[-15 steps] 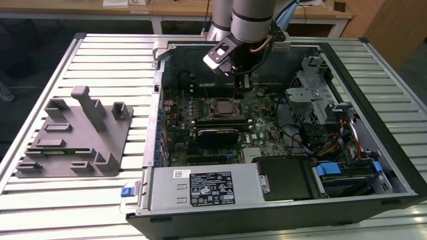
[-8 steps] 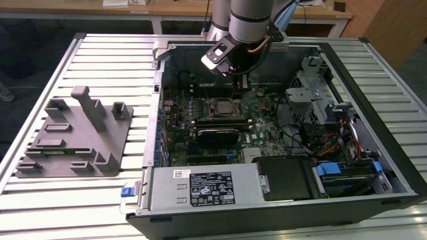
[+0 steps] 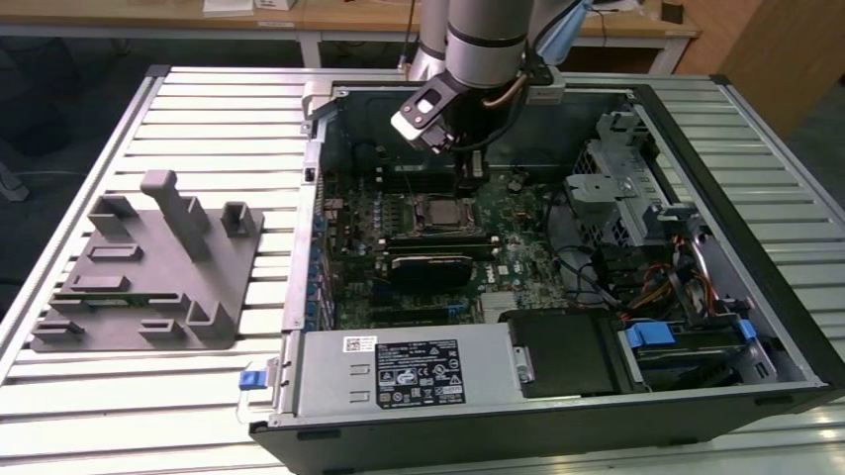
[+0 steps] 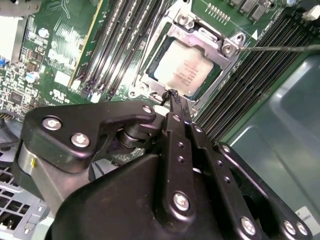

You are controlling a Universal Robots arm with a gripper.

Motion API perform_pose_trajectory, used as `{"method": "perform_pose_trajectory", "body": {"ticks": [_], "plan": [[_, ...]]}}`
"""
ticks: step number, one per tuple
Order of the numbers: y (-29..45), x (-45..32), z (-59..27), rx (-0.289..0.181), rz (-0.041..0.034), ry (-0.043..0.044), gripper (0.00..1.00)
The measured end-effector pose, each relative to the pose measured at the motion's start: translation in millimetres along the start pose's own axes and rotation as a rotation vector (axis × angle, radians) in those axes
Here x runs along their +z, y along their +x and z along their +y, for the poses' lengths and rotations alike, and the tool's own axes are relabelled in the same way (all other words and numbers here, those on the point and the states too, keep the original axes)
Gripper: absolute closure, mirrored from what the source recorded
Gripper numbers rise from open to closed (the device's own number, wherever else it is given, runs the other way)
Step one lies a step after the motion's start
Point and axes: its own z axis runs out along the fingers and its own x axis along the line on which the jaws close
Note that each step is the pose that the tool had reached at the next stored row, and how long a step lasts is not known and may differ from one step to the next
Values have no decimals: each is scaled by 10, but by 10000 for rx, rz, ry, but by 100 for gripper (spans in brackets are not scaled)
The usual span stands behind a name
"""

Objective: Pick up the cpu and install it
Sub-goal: 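Close the cpu cover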

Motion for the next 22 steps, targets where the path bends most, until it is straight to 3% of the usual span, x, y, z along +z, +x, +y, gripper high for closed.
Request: {"method": "perform_pose_trajectory", "body": {"ticks": [13, 19, 22], "plan": [[-1, 45, -110, 1, -1, 1, 89], [0, 47, -112, -17, 1, 0, 89], [0, 50, -112, -271, 3, -4, 89]]}}
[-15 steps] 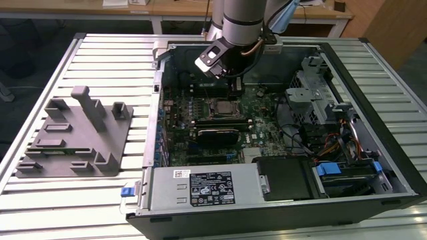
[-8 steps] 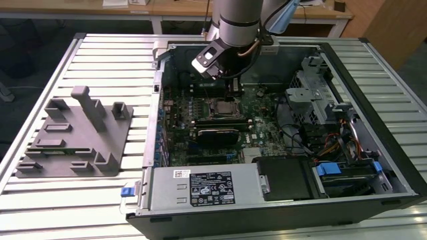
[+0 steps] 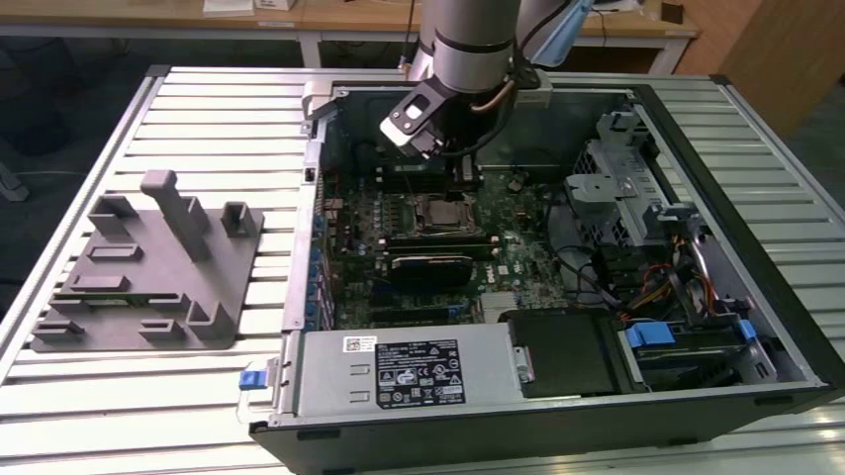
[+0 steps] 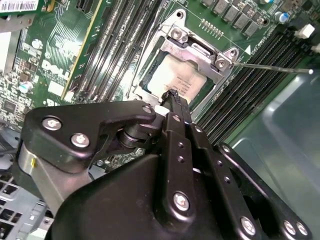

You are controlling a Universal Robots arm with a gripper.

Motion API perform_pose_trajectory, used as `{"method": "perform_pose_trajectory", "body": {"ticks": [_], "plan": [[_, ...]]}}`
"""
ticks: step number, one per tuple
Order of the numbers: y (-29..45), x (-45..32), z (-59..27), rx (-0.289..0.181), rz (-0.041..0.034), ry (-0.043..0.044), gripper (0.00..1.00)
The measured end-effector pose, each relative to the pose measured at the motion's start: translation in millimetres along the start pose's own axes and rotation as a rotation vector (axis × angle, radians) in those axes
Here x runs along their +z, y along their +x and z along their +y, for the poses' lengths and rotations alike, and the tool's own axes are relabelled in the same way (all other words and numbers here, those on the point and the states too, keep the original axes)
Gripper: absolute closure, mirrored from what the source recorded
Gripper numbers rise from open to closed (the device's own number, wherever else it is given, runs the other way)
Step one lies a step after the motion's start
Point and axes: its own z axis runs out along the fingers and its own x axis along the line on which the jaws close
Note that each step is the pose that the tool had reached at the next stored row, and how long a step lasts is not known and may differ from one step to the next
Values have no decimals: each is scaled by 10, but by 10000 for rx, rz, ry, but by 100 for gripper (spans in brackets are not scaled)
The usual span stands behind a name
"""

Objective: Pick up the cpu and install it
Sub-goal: 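Close the cpu cover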

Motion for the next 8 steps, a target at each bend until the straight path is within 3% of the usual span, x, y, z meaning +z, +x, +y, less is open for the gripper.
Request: {"method": "perform_pose_trajectory", "body": {"ticks": [8], "plan": [[0, 8, 0, -1394, 13, -19, 89]]}}
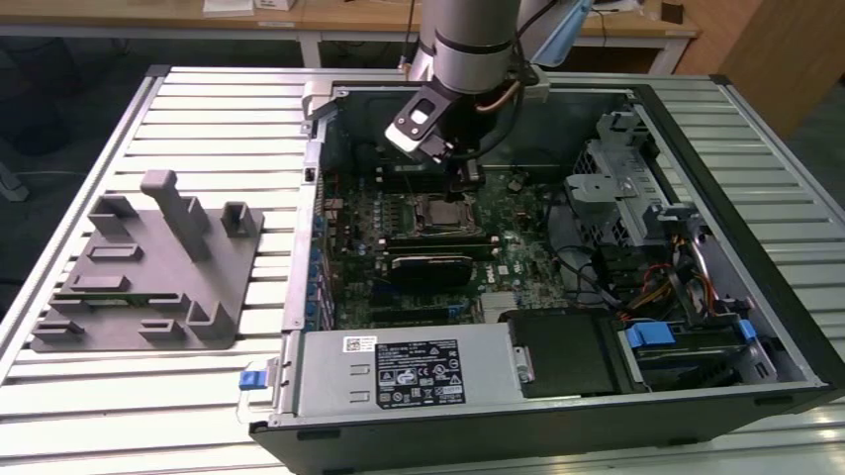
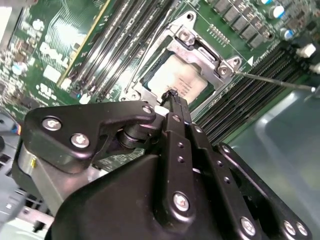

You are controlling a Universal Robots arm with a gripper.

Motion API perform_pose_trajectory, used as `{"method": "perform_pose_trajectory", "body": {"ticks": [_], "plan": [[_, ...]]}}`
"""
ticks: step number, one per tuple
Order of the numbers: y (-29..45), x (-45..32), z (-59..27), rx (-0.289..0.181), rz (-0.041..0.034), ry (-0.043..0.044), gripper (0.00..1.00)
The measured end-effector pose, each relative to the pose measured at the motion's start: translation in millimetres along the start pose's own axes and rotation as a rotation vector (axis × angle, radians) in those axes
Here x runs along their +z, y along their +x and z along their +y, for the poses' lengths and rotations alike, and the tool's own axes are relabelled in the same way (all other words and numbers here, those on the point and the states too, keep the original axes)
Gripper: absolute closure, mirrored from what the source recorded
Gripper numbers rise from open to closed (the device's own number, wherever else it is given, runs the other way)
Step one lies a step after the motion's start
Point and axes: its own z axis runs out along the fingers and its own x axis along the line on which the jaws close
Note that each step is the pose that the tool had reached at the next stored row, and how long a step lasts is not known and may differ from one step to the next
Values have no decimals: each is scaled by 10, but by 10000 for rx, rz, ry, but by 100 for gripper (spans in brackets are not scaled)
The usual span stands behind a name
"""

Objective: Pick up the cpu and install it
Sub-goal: 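Close the cpu cover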

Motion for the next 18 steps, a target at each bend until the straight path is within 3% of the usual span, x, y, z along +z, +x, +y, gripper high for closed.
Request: {"method": "perform_pose_trajectory", "body": {"ticks": [18], "plan": [[0, 7, 0, -3287, 30, -46, 89]]}}
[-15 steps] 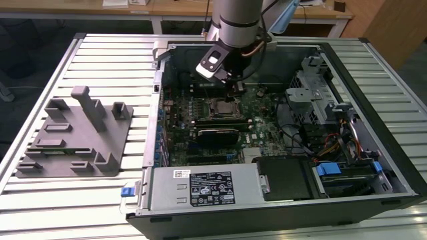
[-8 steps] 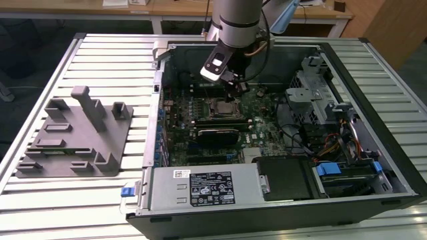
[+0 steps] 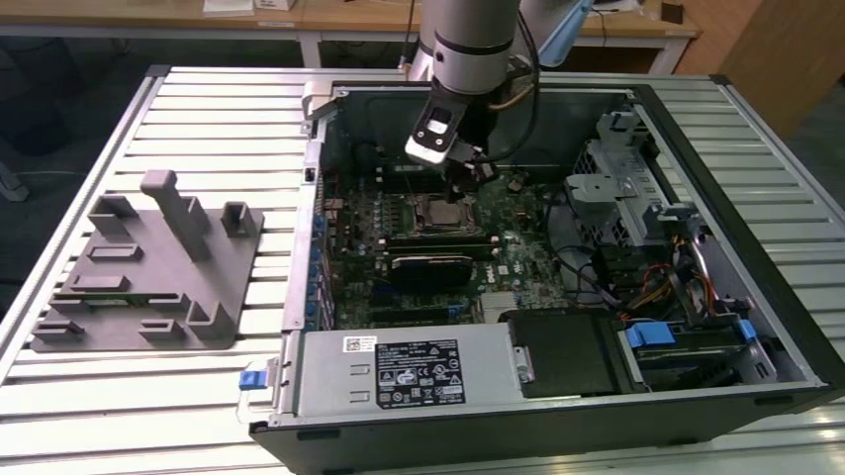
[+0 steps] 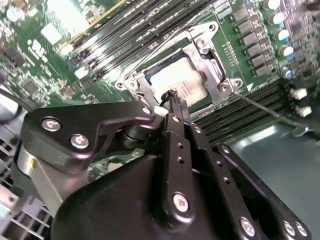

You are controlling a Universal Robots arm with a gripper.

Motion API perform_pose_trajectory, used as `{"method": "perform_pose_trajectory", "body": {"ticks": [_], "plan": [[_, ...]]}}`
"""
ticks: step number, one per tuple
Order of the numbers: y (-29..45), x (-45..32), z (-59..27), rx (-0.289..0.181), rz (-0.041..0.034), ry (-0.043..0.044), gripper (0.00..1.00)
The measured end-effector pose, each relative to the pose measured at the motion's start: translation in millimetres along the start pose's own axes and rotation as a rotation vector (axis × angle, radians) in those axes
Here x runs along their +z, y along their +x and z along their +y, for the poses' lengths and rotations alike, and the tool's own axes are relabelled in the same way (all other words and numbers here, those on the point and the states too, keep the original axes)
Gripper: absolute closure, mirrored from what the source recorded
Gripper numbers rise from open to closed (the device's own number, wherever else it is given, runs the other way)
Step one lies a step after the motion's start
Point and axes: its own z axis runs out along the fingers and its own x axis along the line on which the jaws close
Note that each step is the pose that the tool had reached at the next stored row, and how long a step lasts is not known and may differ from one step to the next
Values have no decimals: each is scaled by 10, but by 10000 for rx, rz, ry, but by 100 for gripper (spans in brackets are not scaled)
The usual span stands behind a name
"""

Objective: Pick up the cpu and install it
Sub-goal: 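Close the cpu cover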

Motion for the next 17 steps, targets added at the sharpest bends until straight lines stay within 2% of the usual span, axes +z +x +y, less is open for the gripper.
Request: {"method": "perform_pose_trajectory", "body": {"ticks": [17], "plan": [[0, 2, 0, -3100, 29, -43, 89]]}}
